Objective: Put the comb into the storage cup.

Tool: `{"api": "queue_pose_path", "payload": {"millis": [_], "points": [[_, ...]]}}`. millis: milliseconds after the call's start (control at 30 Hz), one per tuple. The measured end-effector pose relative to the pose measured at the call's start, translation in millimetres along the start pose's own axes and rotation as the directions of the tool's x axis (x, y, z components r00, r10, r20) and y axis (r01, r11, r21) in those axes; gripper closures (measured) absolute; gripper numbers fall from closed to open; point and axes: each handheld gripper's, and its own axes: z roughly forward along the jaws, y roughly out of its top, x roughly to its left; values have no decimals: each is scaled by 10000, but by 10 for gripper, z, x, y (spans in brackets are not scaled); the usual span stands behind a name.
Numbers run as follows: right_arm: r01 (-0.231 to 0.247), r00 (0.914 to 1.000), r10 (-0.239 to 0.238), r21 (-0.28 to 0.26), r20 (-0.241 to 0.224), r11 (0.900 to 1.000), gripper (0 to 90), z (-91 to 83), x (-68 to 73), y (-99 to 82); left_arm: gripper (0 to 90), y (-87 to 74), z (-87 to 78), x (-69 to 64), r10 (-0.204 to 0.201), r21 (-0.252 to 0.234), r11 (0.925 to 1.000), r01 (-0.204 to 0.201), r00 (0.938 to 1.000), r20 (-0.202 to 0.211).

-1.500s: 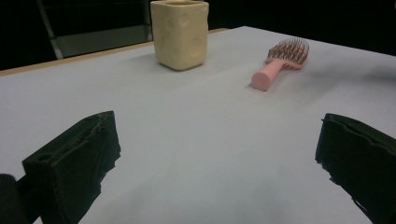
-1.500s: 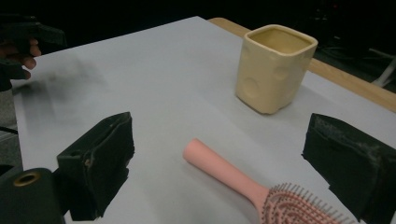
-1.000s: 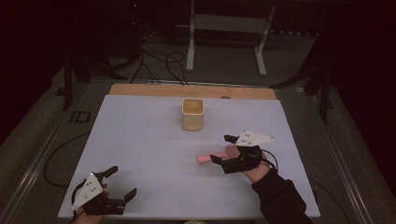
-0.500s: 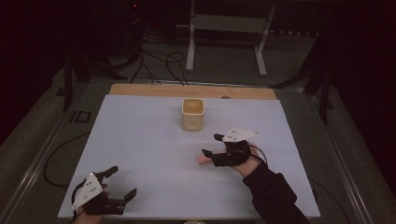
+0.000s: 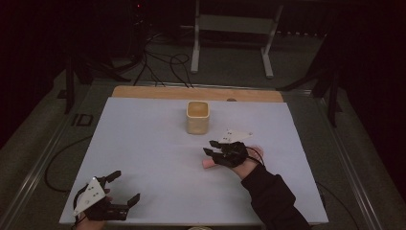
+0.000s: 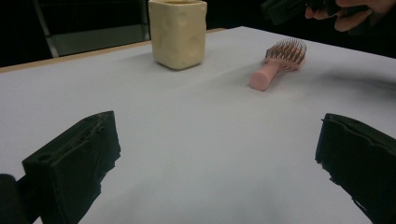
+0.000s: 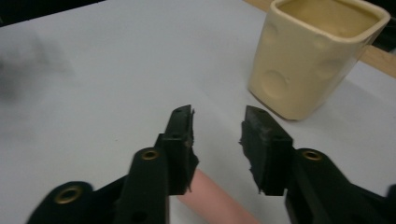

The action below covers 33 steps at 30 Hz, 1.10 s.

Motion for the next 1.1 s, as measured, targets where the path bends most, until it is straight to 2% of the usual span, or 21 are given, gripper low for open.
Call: {"api": "queue_pose_path", "payload": {"millis": [167,300,333,433,500,600,633,1100], "points": [[-86,10000,85,193,28,9998,715,87,-17,-18,4,-2,0,-1,27,18,10000,-27,10000,-12],[-263,9996,259,359,107,9990,760,137,-30,-33,4,-1,0,0,-10,-12,10000,10,10000,3],[-416,9991,410,480,127,9980,794,177,-44,-41,4,-3,2,-1,9,11,10000,-9,10000,-4],[-363,9993,358,564,107,9977,807,198,-51,-45,4,-2,2,3,-46,-16,10000,46,10000,34],[-528,9986,522,739,105,9959,836,242,-50,-47,4,-3,3,2,-51,-17,10000,51,10000,26],[-536,9985,528,871,119,9948,860,270,-51,-53,4,-3,5,2,-41,-6,10000,41,10000,38],[-512,9986,500,1038,143,9933,893,308,-54,-59,4,-3,5,2,-42,-6,10000,42,10000,38],[-679,9977,682,1770,40,9819,900,504,-21,-87,4,-8,22,-1,-15,90,10000,15,10000,87]]}}
